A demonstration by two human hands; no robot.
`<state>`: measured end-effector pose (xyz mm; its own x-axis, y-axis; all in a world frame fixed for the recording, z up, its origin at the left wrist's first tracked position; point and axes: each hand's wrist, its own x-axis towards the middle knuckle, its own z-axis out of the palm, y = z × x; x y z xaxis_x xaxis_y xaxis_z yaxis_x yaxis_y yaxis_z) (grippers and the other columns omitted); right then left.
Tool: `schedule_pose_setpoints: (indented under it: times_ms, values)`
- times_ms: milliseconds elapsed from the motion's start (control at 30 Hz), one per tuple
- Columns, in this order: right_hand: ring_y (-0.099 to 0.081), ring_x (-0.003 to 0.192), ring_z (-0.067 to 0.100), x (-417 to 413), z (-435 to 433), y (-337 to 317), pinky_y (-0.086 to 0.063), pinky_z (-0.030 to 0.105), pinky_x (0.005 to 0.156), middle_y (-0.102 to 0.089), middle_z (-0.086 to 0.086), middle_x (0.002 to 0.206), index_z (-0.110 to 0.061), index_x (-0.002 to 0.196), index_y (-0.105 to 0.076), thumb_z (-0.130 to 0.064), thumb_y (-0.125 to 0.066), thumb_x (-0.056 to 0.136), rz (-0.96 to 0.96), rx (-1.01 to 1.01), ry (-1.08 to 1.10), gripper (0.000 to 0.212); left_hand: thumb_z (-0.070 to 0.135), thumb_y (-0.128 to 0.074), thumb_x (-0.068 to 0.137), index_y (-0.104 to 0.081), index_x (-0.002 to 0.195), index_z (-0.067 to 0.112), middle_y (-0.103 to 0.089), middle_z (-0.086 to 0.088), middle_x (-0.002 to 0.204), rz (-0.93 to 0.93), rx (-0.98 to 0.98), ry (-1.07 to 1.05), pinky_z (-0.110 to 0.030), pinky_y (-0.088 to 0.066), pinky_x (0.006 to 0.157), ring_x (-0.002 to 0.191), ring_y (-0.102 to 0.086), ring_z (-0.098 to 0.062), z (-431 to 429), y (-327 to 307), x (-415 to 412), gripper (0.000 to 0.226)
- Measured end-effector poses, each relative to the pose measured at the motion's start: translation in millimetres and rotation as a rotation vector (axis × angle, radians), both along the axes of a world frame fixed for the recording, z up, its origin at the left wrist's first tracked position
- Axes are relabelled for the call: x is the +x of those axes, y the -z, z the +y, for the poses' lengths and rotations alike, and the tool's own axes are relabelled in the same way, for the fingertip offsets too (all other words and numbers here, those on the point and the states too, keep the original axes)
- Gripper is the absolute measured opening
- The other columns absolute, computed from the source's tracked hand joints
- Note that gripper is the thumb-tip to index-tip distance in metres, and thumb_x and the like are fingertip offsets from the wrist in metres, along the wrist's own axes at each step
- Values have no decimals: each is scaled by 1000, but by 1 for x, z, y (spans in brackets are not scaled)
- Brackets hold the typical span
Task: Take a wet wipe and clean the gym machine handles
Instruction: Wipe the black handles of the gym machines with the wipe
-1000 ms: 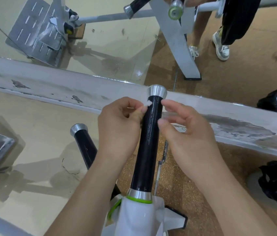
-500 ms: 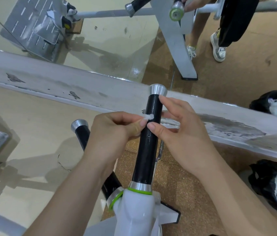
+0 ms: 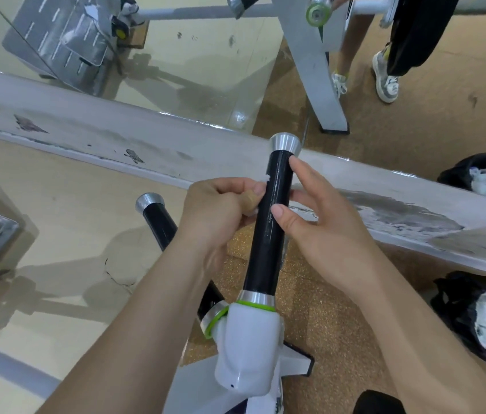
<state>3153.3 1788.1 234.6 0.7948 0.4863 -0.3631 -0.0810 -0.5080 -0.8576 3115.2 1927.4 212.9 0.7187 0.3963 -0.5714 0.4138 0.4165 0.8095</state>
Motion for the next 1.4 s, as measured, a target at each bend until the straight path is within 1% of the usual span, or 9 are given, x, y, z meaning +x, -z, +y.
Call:
schedule_pose_setpoints:
  times_ms: [167,333,500,600,767,900,1100,1267,1400]
  values:
    - [-40,104,-27,-1,0,2,-37,-6,68,-40,-22,145,-48,144,-26,-23,-58,93,48,42,54,66,0,-69,82,-71,79,0,-70,-12,71,36,82,72,-37,-59,78,69,-66,-22,4,-6,-13,4]
    - [-41,106,-27,-9,3,0,-36,-8,71,-45,-20,142,-44,142,-33,-16,-58,93,11,44,103,62,10,-61,90,-71,99,4,-70,-18,96,15,114,-3,-38,-58,79,79,-65,-20,-5,2,4,15]
    - [-46,119,-14,-30,-4,-2,-39,8,98,-44,-18,143,-36,141,-39,-11,-57,93,-29,27,113,58,19,-57,88,-73,74,14,-71,-11,69,87,417,269,-52,-56,79,70,-66,-31,-12,3,-30,22]
    - [-48,113,-16,-38,-8,-1,-38,-3,83,-49,-18,138,-34,140,-41,-11,-57,93,-34,15,89,55,17,-57,85,-70,69,13,-70,-9,67,93,611,406,-46,-57,75,71,-68,-27,-3,-4,-31,21]
    - [-46,106,-20,-38,-10,-2,-29,-12,68,-60,-19,125,-42,139,-40,-16,-58,93,-1,-33,107,56,13,-58,88,-71,70,11,-72,-8,68,99,575,359,-43,-59,76,71,-70,-23,-6,-14,-34,22]
    - [-47,115,-10,-41,-8,-5,-34,0,73,-61,-19,123,-44,140,-38,-19,-58,92,10,-51,107,57,23,-55,91,-71,79,21,-71,4,72,151,901,516,-32,-52,74,77,-66,-15,-8,-27,-50,20]
    - [-56,110,-4,-39,-4,-9,-42,30,102,-63,-26,106,-41,138,-44,-14,-59,91,52,-5,160,56,16,-49,92,-55,66,8,-51,-2,56,185,893,531,-33,-38,57,60,-49,-22,-15,-32,-47,28]
    - [-54,113,-3,-49,-7,-12,-43,33,104,-52,-38,103,-41,138,-43,-14,-59,91,89,18,180,56,18,-47,94,-56,68,16,-54,-1,64,260,980,554,-25,-30,49,65,-49,-20,-23,-40,-82,28]
    - [-56,110,-5,-56,-12,-14,-46,33,102,-57,-23,126,-35,134,-51,-10,-59,90,155,87,236,51,22,-46,95,-59,74,15,-55,-2,72,301,1004,590,-25,-28,50,66,-50,-19,-21,-46,-94,26]
